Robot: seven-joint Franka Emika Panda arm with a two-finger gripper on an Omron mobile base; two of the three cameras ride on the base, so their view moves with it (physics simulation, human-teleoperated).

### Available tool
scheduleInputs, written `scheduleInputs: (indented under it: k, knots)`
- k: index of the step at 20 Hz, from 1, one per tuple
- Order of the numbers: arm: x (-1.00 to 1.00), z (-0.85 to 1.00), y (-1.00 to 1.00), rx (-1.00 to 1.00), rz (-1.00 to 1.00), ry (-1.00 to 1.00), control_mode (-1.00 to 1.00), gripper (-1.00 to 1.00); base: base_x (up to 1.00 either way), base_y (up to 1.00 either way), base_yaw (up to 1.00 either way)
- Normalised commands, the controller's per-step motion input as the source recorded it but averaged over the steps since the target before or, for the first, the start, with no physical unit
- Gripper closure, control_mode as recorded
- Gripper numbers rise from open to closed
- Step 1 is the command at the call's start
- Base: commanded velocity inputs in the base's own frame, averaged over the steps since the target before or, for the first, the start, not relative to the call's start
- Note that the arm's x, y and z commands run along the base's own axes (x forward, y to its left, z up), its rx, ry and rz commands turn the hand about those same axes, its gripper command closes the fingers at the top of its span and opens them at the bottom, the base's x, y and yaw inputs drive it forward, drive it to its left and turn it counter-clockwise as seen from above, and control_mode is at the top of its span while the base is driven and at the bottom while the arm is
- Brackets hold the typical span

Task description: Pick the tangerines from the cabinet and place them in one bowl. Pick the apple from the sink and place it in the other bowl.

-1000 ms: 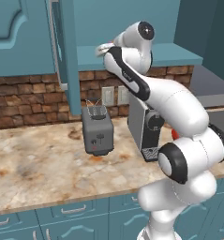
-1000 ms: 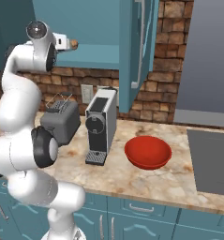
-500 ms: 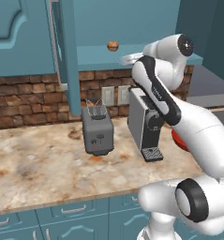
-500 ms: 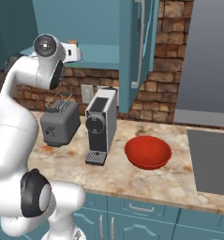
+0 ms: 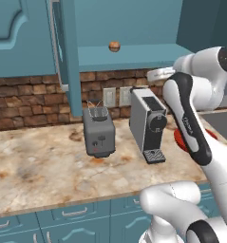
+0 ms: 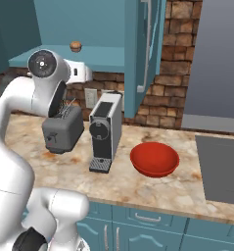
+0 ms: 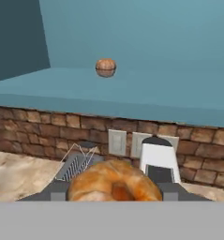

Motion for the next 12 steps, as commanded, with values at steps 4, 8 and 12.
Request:
scheduleInputs:
  k: [4,8,12]
  knots:
    - [-0.90,0.06,-0.04,-0.01,-0.15,0.30,-1.00,1.00,0.00,0.00,0.00]
    - [-0.55,0.00,-0.05,-0.11,-0.11,0.20,-1.00,1.00,0.00,0.00,0.00]
    - [-0.24,0.00,-0.07,-0.11,-0.03,0.18,-1.00,1.00,0.00,0.00,0.00]
